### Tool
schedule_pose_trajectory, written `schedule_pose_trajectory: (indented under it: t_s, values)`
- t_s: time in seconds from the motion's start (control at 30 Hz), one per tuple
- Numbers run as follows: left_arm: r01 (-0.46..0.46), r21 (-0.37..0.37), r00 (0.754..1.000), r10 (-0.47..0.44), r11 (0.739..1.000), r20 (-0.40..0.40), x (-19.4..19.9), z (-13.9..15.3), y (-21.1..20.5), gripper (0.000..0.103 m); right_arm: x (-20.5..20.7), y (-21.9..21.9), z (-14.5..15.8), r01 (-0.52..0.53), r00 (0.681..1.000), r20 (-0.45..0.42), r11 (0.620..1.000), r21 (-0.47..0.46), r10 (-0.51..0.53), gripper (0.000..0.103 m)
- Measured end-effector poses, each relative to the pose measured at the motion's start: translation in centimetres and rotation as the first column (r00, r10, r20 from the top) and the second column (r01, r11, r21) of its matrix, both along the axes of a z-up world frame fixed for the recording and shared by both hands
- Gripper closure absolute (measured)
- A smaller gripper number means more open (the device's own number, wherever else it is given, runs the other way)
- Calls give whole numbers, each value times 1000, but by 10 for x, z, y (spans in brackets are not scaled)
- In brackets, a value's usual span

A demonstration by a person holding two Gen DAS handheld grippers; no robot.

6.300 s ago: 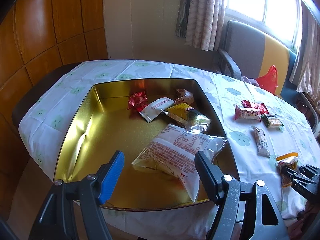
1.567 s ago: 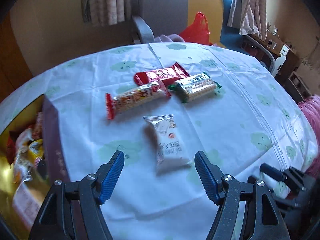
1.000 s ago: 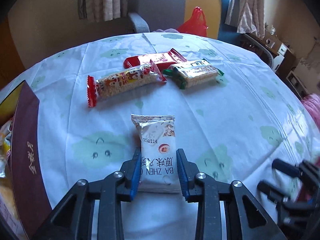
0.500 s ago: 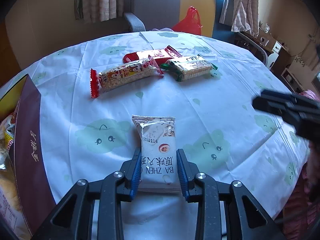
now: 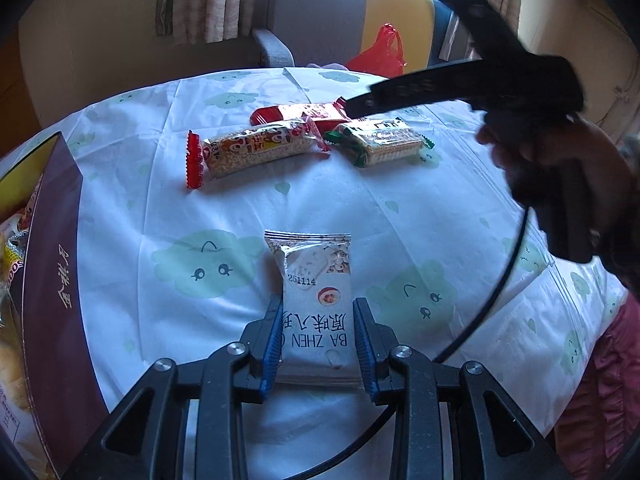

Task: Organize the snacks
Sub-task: 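Grasp the green-ended cracker pack with the right gripper while the left gripper holds the white packet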

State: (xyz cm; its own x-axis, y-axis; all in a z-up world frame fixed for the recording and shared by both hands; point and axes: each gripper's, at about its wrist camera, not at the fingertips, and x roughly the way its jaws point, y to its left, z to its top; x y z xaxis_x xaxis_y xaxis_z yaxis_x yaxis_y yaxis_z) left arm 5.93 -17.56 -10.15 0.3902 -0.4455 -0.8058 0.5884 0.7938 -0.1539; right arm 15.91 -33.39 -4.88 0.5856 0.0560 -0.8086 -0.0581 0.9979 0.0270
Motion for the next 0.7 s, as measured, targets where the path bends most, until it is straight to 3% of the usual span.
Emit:
schedule_pose_trajectory:
  t_s: [0.13, 0.27, 0.37, 0.47, 0.63, 0.7]
  values:
    - [-5, -8, 1000, 5, 1000, -19, 2, 1, 1, 70, 25, -4, -15, -9, 999, -53, 1000, -4, 9, 51]
    - [-10, -20, 999, 9, 1000, -33, 6, 0, 3, 70, 15, -19, -19, 11, 996, -94, 996, 92, -3, 51]
    - [-10, -19, 999, 9, 1000, -32, 8, -1, 3, 70, -13, -30, -26, 36, 989, -150, 980, 198, -6, 50]
    - [-5, -26, 999, 4, 1000, -44, 10, -1, 4, 70, -51, -41, -36, 98, 980, -197, 938, 332, -32, 42]
    - [-9, -35, 998, 7, 999, -62, 13, -1, 5, 70, -108, -44, -36, 158, 975, -210, 881, 445, -69, 40]
    - [-4, -26, 999, 3, 1000, -53, 13, -1, 3, 70, -125, -34, -35, 129, 977, -210, 890, 437, -38, 40]
